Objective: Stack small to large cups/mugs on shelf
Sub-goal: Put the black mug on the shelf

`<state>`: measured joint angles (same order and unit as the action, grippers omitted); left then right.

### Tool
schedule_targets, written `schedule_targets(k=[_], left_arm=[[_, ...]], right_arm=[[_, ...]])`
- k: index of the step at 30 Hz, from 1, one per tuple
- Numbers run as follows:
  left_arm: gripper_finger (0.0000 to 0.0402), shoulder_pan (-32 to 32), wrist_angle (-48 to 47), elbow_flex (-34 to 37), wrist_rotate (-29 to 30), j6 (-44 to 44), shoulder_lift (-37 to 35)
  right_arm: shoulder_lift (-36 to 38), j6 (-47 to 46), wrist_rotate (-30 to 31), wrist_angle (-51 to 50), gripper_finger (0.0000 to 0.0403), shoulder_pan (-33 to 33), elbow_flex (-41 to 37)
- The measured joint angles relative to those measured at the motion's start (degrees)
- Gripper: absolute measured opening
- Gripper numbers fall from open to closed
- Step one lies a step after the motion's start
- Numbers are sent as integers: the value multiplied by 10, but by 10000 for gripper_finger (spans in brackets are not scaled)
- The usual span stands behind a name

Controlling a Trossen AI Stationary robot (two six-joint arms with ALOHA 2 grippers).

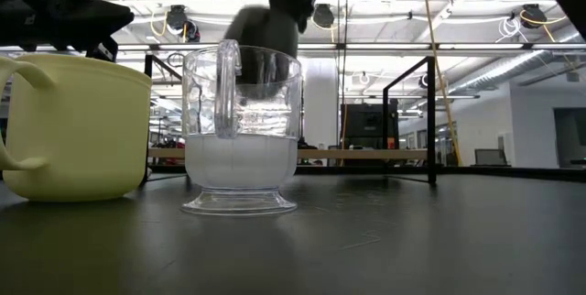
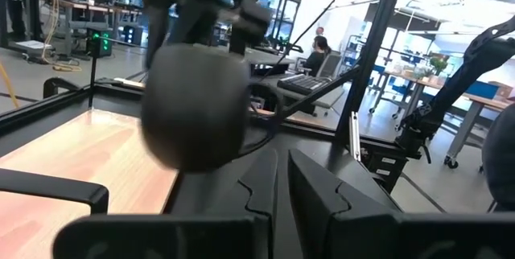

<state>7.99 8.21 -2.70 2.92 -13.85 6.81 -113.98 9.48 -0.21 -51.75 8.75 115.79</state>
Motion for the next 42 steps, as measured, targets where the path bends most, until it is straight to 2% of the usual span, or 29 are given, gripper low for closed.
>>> schedule_targets(k=[17, 25, 42], left_arm=[[33, 0, -4, 0, 0, 6, 0], [33, 0, -22, 0, 0, 2, 0], [33, 0, -29, 0, 0, -4, 0]], right_arm=[[-21, 50, 0, 61, 9, 89, 1], [-21, 74, -2, -11, 9, 89, -3], [-21, 117, 2, 33, 9, 89, -73]])
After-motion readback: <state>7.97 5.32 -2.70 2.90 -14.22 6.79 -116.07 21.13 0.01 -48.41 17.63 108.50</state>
